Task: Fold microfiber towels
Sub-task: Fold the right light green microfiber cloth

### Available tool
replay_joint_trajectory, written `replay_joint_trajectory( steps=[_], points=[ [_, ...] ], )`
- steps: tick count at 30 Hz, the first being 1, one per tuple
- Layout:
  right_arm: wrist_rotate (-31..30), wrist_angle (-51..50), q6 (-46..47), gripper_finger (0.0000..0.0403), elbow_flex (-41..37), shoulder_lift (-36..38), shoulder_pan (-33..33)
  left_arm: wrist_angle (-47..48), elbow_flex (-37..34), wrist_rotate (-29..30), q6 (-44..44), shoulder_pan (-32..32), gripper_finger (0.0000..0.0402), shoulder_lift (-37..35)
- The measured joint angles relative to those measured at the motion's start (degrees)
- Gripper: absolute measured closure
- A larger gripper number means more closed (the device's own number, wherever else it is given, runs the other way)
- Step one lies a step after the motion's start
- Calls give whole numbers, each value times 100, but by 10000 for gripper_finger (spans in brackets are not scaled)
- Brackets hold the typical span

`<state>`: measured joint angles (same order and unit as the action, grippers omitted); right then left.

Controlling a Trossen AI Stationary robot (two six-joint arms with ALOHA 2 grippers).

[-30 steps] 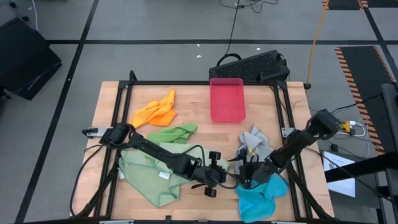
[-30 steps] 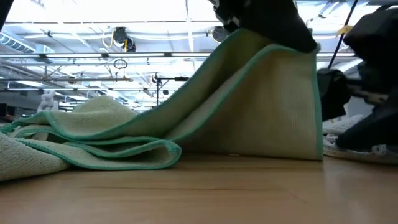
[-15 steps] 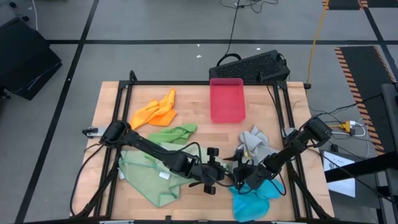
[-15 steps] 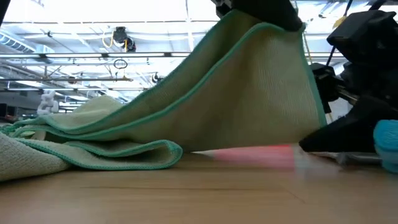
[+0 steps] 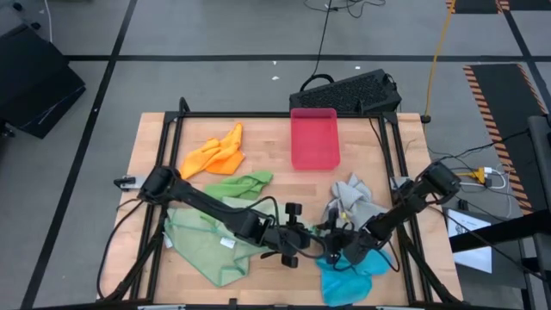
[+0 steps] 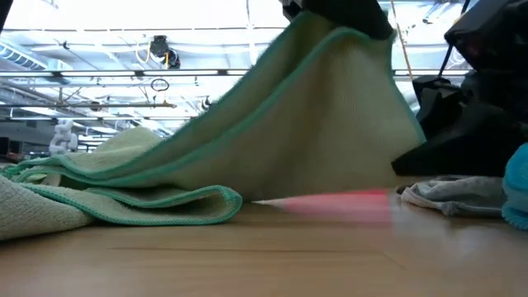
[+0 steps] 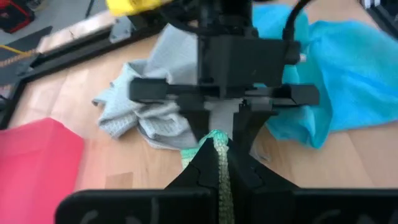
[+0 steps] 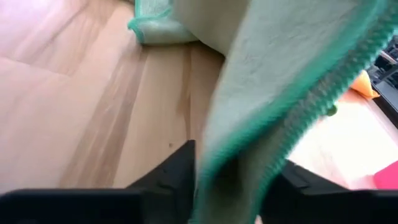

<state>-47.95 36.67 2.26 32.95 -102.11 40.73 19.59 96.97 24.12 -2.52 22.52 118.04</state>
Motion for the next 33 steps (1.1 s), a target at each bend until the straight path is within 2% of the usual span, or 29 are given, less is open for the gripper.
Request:
replay_joint_trajectory(
  steps=[4,8,12,15,21,28,30,33],
  points=[
    [2,-41,-79,348,0,275,4,124,0,103,-48,0,390,-205],
    [7,-194,-493,395,-2,905,4,154,0,118,-338,11,396,-458],
    [5,-362,-964,393,-2,1882,-28,160,0,102,-637,-13,391,-736],
    [5,-487,-1297,397,-2,2724,-106,199,0,-138,-851,-75,395,-1058],
    [165,-653,-1849,399,192,4047,-517,31,0,-331,-1659,-329,393,-1905],
    [615,-1049,-2955,401,1261,4647,-1400,-264,0,-774,-2144,-1191,393,-2572],
    [617,-1541,-3029,401,1739,4675,-1666,-455,0,-1132,-2116,-1549,394,-2663],
    [869,-2496,-2932,402,2479,4658,-2004,-749,1,-2038,-1730,-2011,397,-2713]
  ],
)
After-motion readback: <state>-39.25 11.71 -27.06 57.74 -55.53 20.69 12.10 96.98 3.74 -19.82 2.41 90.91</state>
